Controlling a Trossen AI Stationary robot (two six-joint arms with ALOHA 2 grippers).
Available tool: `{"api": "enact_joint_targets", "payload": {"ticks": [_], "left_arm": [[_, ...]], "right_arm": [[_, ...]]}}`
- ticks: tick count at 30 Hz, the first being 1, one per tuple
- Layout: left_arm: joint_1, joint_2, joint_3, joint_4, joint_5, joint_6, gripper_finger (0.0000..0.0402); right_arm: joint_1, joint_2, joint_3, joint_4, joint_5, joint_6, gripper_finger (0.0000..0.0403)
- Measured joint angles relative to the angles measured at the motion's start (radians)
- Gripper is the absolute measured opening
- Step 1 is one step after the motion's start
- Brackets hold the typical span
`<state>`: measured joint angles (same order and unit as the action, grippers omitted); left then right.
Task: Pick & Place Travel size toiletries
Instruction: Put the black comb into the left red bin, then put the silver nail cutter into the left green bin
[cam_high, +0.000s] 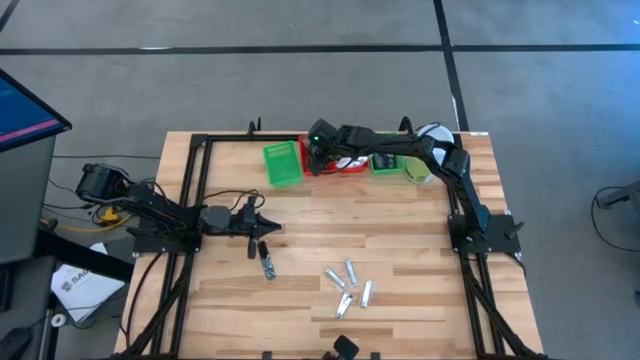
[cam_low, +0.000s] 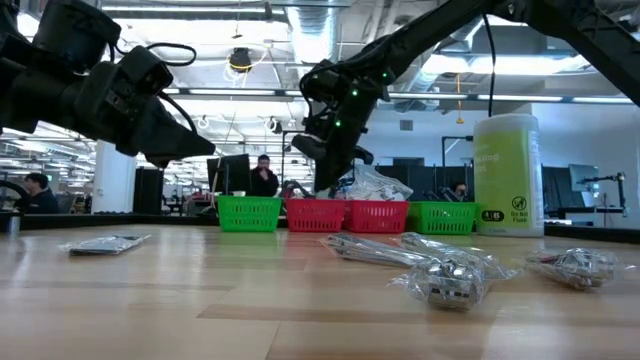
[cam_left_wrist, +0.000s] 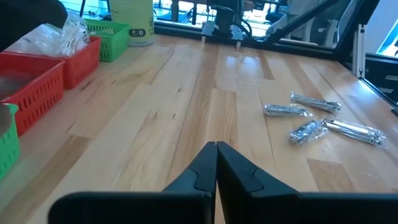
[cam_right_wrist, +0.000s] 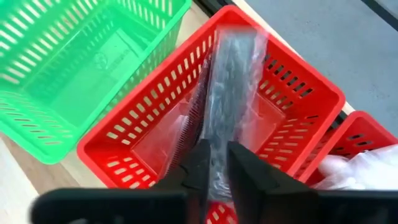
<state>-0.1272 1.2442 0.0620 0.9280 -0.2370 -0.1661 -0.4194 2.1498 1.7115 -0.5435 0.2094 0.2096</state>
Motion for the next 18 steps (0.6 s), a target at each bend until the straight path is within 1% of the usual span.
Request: {"api": "enact_joint_targets", "payload": {"ticks": [4, 7, 8, 11, 13, 15, 18], "left_arm": [[0.000, 0.000, 0.000, 0.002, -0.004, 0.000, 0.0002], [0.000, 0.000, 0.000, 0.002, -0.004, -0.002, 0.0002], [0.000, 0.000, 0.000, 0.002, -0.004, -0.003, 0.0002], [0.000, 0.000, 0.000, 0.002, -0.007, -0.004, 0.0002], [0.000, 0.000, 0.000, 0.002, -0.008, -0.004, 0.0002], [0.000, 0.000, 0.000, 0.002, -0.007, -0.004, 0.0002], [0.000, 0.000, 0.000, 0.001, -0.007, -0.004, 0.0002]], "right_arm": [[0.000, 0.000, 0.000, -0.003, 0.000, -0.008, 0.0080], [0.009, 0.000, 0.000, -0.006, -0.004, -0.033, 0.0095], [0.016, -0.003, 0.000, -0.010, -0.022, -0.052, 0.0098], [0.050, -0.034, 0.000, -0.036, -0.120, -0.103, 0.0103], [0.081, -0.058, 0.001, -0.056, -0.168, -0.131, 0.0104], [0.119, -0.076, 0.001, -0.074, -0.187, -0.159, 0.0102], [0.183, -0.123, 0.000, -0.111, -0.187, -0.186, 0.0102]]}}
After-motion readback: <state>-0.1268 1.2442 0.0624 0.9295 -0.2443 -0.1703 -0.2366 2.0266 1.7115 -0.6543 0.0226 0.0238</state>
